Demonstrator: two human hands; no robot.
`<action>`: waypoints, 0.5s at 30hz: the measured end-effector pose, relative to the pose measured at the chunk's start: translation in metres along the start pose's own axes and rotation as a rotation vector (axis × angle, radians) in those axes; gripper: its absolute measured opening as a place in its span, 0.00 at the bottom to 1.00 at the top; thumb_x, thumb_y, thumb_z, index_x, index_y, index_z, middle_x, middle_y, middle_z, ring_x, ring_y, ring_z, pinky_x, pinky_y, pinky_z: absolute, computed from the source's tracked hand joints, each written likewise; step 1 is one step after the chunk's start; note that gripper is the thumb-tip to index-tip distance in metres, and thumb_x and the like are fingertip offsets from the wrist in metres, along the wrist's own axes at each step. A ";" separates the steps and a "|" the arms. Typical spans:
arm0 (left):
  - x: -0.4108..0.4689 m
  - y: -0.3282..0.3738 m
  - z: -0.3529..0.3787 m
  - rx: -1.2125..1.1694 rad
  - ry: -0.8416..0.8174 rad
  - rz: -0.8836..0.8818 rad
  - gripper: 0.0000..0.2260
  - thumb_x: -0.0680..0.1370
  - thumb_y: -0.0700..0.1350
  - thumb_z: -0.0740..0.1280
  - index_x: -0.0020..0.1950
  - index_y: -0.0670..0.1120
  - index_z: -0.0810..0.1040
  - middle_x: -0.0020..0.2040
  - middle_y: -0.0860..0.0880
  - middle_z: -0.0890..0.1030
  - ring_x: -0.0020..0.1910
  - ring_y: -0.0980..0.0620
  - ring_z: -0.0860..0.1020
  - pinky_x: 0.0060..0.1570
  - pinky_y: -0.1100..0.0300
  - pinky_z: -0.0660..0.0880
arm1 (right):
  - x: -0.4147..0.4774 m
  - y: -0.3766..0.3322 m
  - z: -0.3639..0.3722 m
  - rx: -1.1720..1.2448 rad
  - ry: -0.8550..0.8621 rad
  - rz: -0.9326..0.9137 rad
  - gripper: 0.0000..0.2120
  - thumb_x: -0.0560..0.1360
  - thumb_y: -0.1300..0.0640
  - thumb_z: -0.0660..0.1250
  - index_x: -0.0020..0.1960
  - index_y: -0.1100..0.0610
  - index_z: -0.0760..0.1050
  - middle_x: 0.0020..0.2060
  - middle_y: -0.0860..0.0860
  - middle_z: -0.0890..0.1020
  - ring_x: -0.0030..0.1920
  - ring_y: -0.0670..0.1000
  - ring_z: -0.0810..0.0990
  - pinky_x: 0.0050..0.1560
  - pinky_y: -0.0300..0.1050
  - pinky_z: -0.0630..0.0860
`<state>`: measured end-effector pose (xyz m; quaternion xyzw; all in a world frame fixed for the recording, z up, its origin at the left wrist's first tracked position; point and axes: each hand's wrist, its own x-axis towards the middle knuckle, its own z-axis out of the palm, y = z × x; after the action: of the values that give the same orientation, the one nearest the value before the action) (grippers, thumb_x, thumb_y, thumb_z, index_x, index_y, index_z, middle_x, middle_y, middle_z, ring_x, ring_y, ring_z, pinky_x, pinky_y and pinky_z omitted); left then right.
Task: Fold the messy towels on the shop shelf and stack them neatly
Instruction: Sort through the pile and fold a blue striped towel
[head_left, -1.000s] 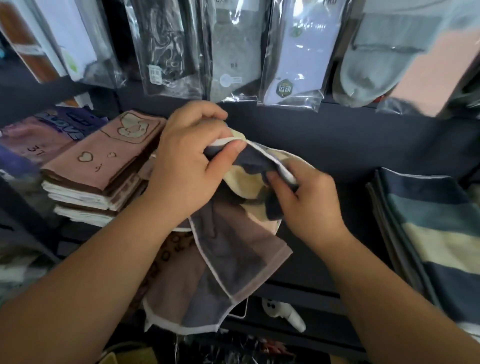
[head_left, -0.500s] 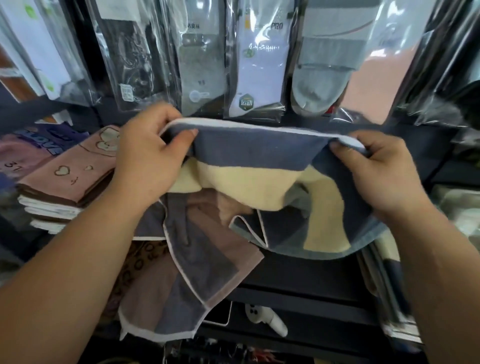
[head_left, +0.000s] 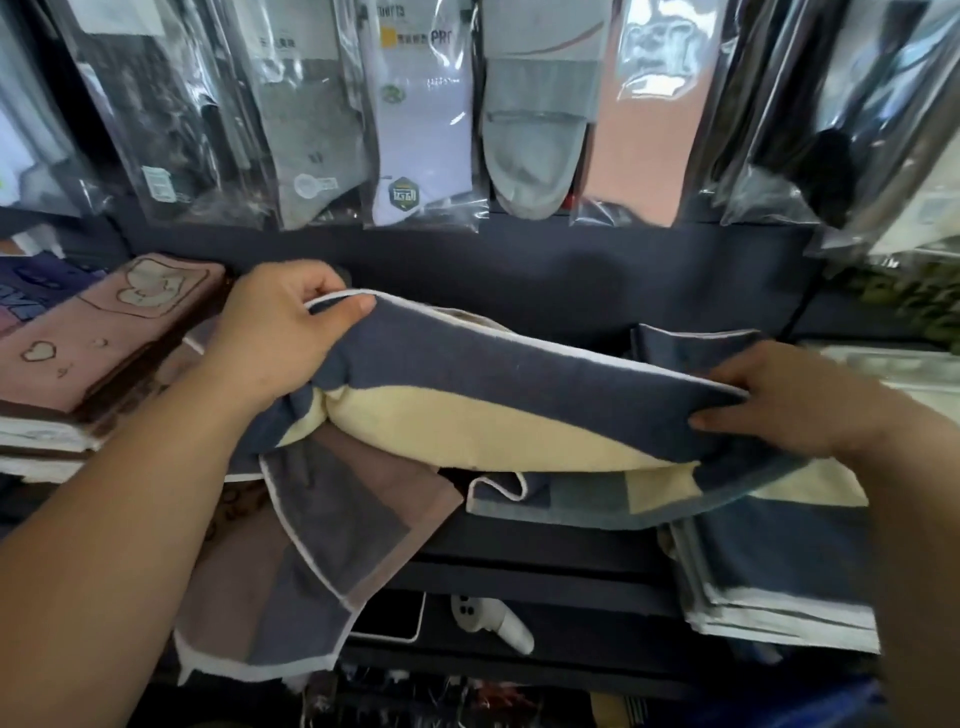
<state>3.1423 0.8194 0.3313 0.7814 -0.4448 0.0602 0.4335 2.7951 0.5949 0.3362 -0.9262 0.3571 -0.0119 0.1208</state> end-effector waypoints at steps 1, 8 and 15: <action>0.000 -0.003 0.002 0.002 -0.051 -0.012 0.11 0.78 0.49 0.72 0.38 0.46 0.79 0.35 0.48 0.80 0.36 0.49 0.78 0.37 0.53 0.72 | 0.001 0.009 0.001 0.001 0.052 0.041 0.12 0.70 0.48 0.76 0.33 0.53 0.80 0.29 0.50 0.81 0.35 0.50 0.81 0.40 0.48 0.75; -0.008 -0.016 0.011 -0.028 0.011 -0.067 0.12 0.84 0.49 0.60 0.44 0.46 0.72 0.37 0.45 0.73 0.38 0.48 0.71 0.41 0.48 0.68 | -0.013 0.039 0.022 0.169 0.364 0.294 0.10 0.75 0.55 0.73 0.37 0.59 0.80 0.31 0.54 0.80 0.37 0.57 0.80 0.36 0.48 0.70; -0.013 0.008 0.002 -0.157 0.354 -0.004 0.10 0.84 0.49 0.59 0.45 0.47 0.72 0.36 0.54 0.71 0.38 0.56 0.68 0.40 0.57 0.64 | -0.016 -0.009 0.030 1.336 0.672 0.298 0.15 0.84 0.52 0.59 0.38 0.50 0.71 0.28 0.44 0.74 0.33 0.46 0.74 0.34 0.43 0.73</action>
<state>3.1283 0.8251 0.3288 0.7232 -0.3634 0.1612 0.5647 2.7921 0.6185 0.3105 -0.5447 0.4127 -0.4905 0.5407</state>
